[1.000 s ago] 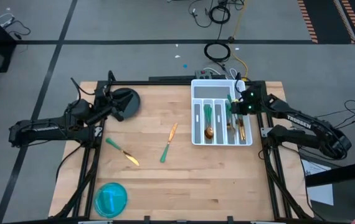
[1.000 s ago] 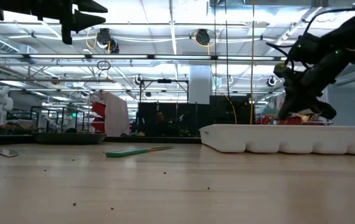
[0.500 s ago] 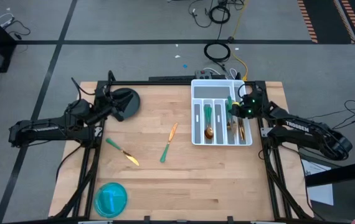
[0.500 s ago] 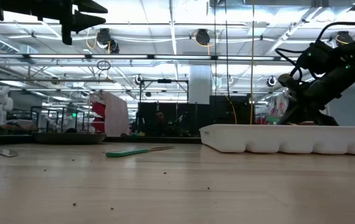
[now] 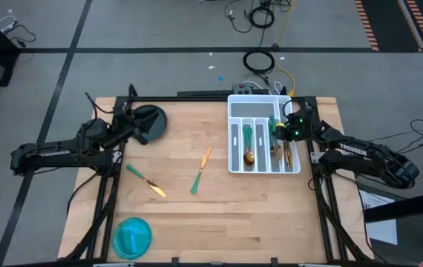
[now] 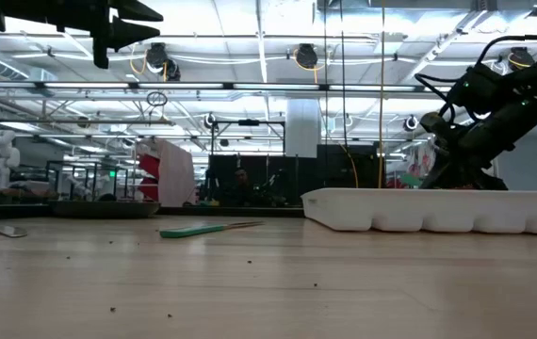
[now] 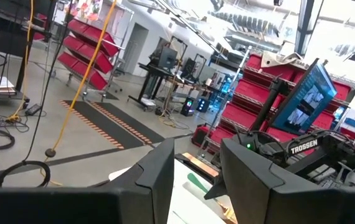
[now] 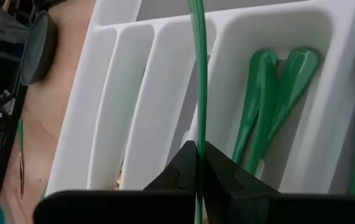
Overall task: Sort silverware
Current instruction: Put the green fork into the silverware tray
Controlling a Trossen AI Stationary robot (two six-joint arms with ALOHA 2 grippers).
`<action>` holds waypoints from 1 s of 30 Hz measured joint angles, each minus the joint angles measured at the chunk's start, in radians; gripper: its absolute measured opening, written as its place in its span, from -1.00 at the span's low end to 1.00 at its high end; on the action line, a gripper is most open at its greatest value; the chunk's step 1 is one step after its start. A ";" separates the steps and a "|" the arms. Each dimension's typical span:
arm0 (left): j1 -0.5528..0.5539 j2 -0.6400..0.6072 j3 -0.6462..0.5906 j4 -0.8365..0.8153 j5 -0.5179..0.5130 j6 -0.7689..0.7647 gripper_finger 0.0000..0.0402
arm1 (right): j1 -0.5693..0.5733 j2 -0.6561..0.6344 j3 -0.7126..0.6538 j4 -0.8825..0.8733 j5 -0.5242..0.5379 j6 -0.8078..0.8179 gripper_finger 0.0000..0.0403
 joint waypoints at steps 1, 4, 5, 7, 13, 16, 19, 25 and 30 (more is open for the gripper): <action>0.000 0.000 0.000 0.000 0.000 -0.001 -0.32 | 0.002 0.006 0.000 0.005 0.000 0.001 -1.00; 0.000 0.000 0.000 0.000 0.000 -0.012 -0.32 | 0.006 0.028 -0.008 0.035 -0.061 0.027 -1.00; 0.000 0.000 0.000 0.000 -0.001 -0.018 -0.32 | 0.011 0.041 -0.008 0.040 -0.097 0.042 -1.00; 0.000 0.000 0.000 0.000 -0.001 -0.022 -0.32 | 0.009 0.057 -0.008 0.069 -0.118 0.049 -1.00; 0.000 0.000 0.000 0.001 0.000 -0.023 -0.32 | 0.018 0.132 -0.007 0.135 -0.126 0.049 -1.00; 0.000 0.001 0.000 0.000 0.000 -0.030 -0.32 | 0.018 0.132 -0.006 0.150 -0.134 0.061 -1.00; 0.000 0.001 0.000 0.000 0.000 -0.047 -0.32 | 0.018 0.117 -0.006 0.193 -0.140 0.101 -1.00; 0.000 0.001 0.000 0.001 0.000 -0.048 -0.32 | 0.019 0.090 -0.002 0.272 -0.143 0.179 -1.00; 0.000 0.010 0.000 0.001 0.001 -0.049 -0.32 | 0.019 0.092 -0.003 0.266 -0.126 0.181 -1.00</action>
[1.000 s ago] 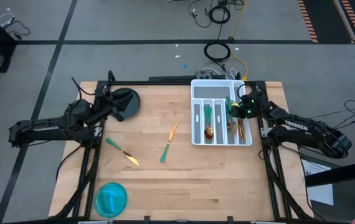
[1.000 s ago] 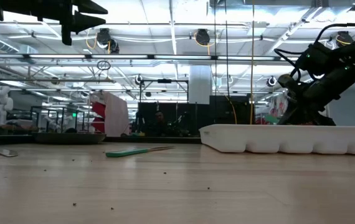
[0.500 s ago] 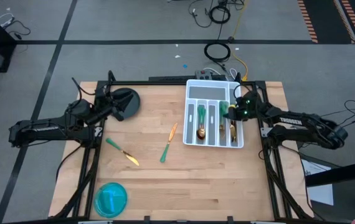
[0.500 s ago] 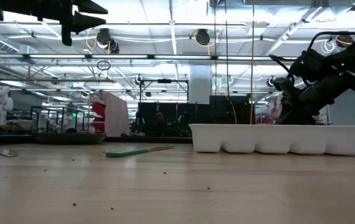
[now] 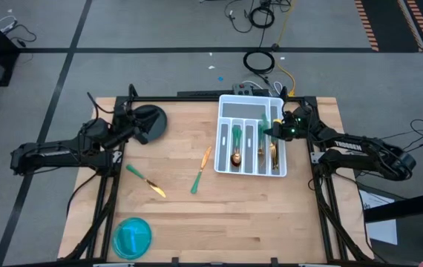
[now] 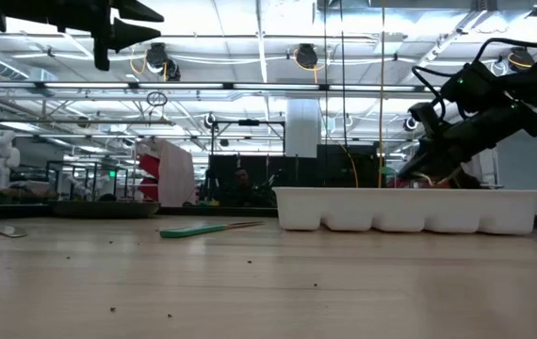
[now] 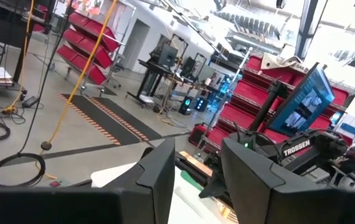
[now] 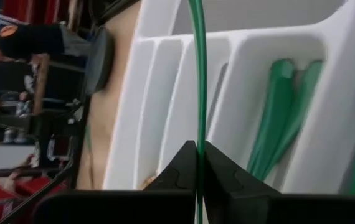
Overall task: Sort silverware
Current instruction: Put the green fork into the silverware tray
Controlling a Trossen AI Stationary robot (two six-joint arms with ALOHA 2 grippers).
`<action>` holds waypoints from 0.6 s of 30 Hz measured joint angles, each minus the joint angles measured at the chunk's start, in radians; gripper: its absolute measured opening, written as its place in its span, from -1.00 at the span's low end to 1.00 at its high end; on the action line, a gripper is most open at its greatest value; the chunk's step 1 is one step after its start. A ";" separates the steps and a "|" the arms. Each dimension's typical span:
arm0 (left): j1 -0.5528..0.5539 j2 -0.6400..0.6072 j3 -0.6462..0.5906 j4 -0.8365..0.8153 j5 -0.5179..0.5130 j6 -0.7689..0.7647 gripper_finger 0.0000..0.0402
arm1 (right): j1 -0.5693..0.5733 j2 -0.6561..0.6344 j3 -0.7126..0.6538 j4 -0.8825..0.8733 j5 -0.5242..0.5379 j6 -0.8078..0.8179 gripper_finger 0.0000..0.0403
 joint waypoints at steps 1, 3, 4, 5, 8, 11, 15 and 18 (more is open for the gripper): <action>0.000 0.006 0.000 0.000 0.000 0.000 -0.32 | 0.000 0.000 0.000 -0.003 0.014 0.000 -1.00; 0.000 0.018 0.000 0.000 -0.002 -0.001 -0.32 | 0.000 0.001 0.000 -0.004 0.023 -0.001 -1.00; 0.000 0.025 0.000 0.000 -0.006 -0.001 -0.32 | 0.000 0.000 0.000 -0.003 0.028 -0.002 -1.00; 0.000 0.033 0.000 0.000 -0.011 -0.002 -0.32 | 0.000 0.000 0.000 -0.004 0.037 -0.002 -1.00; 0.000 0.055 0.000 0.001 -0.019 -0.023 -0.32 | -0.001 0.001 0.000 -0.004 0.043 -0.003 -1.00; 0.000 0.084 0.000 0.001 -0.020 -0.053 -0.32 | -0.001 0.002 0.000 -0.004 0.043 -0.008 -1.00; 0.000 0.137 0.000 0.008 -0.020 -0.147 -0.32 | -0.001 -0.020 0.000 -0.004 0.045 -0.017 -1.00; 0.000 0.189 0.000 0.060 -0.008 -0.222 -0.32 | -0.001 -0.062 0.004 -0.005 0.045 -0.017 -1.00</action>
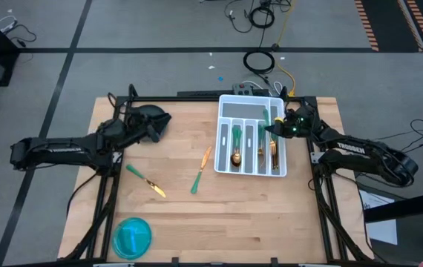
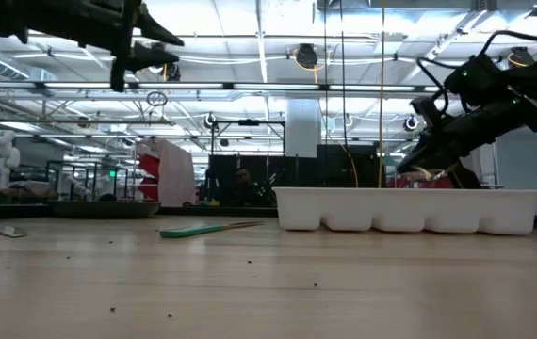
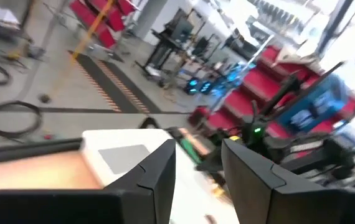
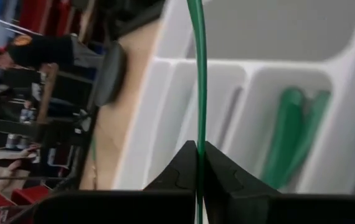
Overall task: Sort silverware
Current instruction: Put the green fork into the silverware tray
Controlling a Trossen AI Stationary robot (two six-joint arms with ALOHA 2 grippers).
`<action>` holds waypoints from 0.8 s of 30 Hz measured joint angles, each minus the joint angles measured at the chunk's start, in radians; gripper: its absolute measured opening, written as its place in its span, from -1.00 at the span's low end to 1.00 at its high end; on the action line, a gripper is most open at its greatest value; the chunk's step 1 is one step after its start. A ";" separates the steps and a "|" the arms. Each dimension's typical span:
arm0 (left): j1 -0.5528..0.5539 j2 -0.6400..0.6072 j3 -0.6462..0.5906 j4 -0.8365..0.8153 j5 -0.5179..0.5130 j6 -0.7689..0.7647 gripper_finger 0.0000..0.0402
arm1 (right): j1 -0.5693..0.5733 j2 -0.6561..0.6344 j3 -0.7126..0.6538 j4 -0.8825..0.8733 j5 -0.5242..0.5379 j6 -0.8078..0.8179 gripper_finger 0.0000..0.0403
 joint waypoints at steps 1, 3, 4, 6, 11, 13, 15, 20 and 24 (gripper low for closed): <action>0.000 0.021 0.000 0.035 0.012 -0.013 -0.32 | 0.000 -0.016 0.004 0.000 0.000 0.002 -1.00; 0.000 0.069 0.001 0.097 0.031 -0.040 -0.32 | 0.000 -0.049 0.021 -0.009 -0.001 0.010 -1.00; 0.000 0.097 0.002 0.120 0.037 -0.058 -0.32 | 0.000 -0.065 0.032 -0.019 -0.003 0.009 -1.00; 0.000 0.158 0.002 0.142 0.039 -0.098 -0.32 | 0.000 -0.094 0.063 -0.052 -0.004 0.006 -1.00; 0.000 0.347 0.002 0.154 0.040 -0.253 -0.32 | 0.021 -0.142 0.165 -0.134 0.001 -0.037 -1.00; 0.000 0.434 0.003 0.158 0.040 -0.323 -0.32 | 0.037 -0.146 0.204 -0.140 0.001 -0.052 -1.00; 0.000 0.521 0.017 0.154 0.042 -0.391 -0.32 | 0.054 -0.146 0.245 -0.156 0.002 -0.070 -1.00; -0.011 0.723 0.122 0.153 0.126 -0.455 -0.32 | 0.085 -0.146 0.317 -0.174 0.004 -0.089 -1.00; -0.016 0.847 0.269 0.036 0.185 -0.428 -0.32 | 0.106 -0.146 0.346 -0.172 0.006 -0.093 -1.00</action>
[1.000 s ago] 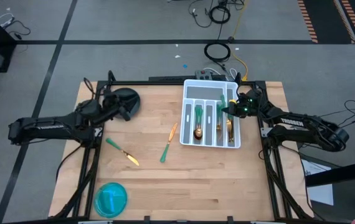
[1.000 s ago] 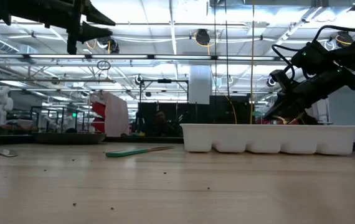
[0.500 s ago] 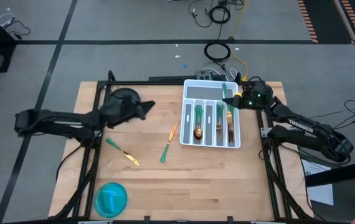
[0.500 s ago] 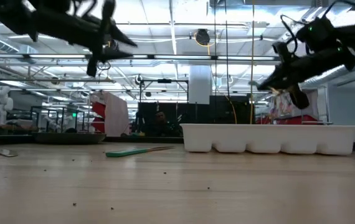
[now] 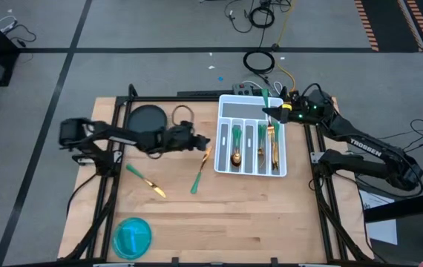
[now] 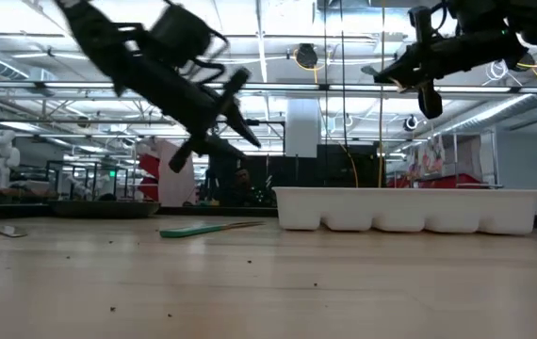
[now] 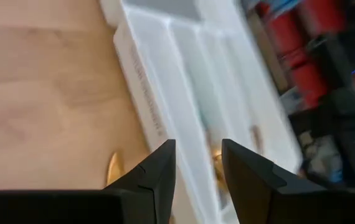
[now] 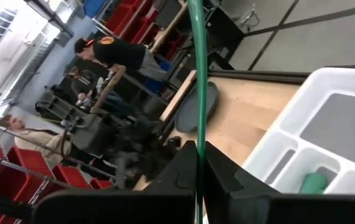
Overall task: Sort silverware
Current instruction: Put the green fork into the silverware tray
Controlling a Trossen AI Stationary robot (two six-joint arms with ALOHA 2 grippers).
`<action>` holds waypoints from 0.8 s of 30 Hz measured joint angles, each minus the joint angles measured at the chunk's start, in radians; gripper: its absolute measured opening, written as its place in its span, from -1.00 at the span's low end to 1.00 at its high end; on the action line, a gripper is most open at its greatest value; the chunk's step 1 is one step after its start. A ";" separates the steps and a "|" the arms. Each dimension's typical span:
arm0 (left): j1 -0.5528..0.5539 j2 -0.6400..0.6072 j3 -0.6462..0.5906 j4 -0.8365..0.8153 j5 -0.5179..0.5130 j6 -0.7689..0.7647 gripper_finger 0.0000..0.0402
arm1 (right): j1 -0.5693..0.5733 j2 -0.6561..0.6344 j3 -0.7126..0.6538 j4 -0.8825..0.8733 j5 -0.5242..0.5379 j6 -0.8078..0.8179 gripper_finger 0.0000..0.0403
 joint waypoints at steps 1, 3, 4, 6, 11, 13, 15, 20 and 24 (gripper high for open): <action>0.001 0.027 0.039 -0.050 0.015 0.003 -0.32 | 0.004 -0.001 0.002 0.001 0.000 0.000 -1.00; 0.004 0.076 0.105 -0.138 0.043 0.008 -0.32 | 0.014 -0.007 0.002 -0.001 0.001 0.000 -1.00; 0.005 0.097 0.131 -0.172 0.058 0.016 -0.32 | 0.019 -0.011 0.002 -0.001 0.001 0.000 -1.00; 0.004 0.134 0.164 -0.214 0.078 0.030 -0.32 | 0.030 -0.021 0.002 -0.001 0.002 0.000 -1.00; 0.004 0.188 0.196 -0.192 0.105 0.028 -0.32 | 0.048 -0.049 0.003 -0.001 0.002 -0.004 -1.00; 0.004 0.204 0.205 -0.183 0.114 0.026 -0.32 | 0.051 -0.059 0.003 -0.001 0.002 -0.004 -1.00; 0.004 0.217 0.207 -0.184 0.119 0.025 -0.32 | 0.051 -0.071 0.003 -0.001 0.002 0.001 -1.00; 0.001 0.248 0.208 -0.117 0.120 -0.002 -0.32 | 0.051 -0.098 0.004 -0.001 -0.002 0.001 -1.00; -0.001 0.287 0.219 -0.056 0.128 -0.027 -0.32 | 0.051 -0.109 0.004 -0.008 -0.005 0.003 -1.00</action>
